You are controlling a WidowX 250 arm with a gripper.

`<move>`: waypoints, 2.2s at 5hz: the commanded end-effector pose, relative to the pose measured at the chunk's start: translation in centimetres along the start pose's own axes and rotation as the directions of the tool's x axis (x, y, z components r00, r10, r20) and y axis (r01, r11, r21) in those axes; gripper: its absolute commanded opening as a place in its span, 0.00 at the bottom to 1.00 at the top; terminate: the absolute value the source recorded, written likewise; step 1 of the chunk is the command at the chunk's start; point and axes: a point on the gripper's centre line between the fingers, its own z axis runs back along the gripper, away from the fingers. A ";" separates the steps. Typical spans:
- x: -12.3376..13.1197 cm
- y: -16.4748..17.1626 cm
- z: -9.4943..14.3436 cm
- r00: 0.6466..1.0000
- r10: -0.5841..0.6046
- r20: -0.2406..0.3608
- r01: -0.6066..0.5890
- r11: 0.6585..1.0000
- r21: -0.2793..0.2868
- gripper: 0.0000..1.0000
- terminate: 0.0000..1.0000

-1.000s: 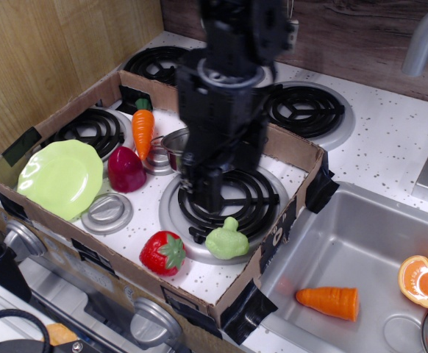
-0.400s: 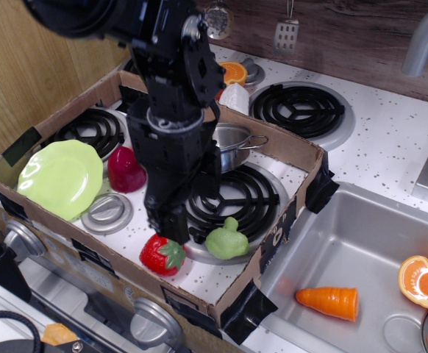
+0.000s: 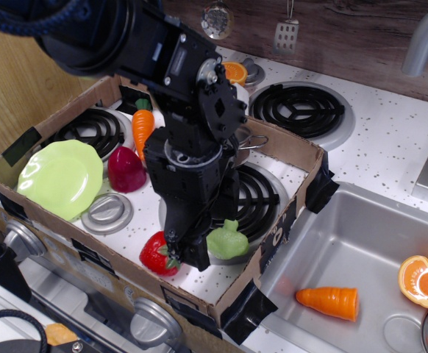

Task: Put broccoli in pot

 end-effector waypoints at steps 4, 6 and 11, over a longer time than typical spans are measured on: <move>0.7 -4.5 -1.5 0.998 -0.063 -0.010 0.062 0.998 -0.033 1.00 0.00; -0.1 -3.9 -3.2 0.998 -0.055 -0.023 0.054 0.997 -0.047 0.00 0.00; 6.0 -8.2 7.0 0.961 -0.188 0.202 0.202 0.978 -0.054 0.00 0.00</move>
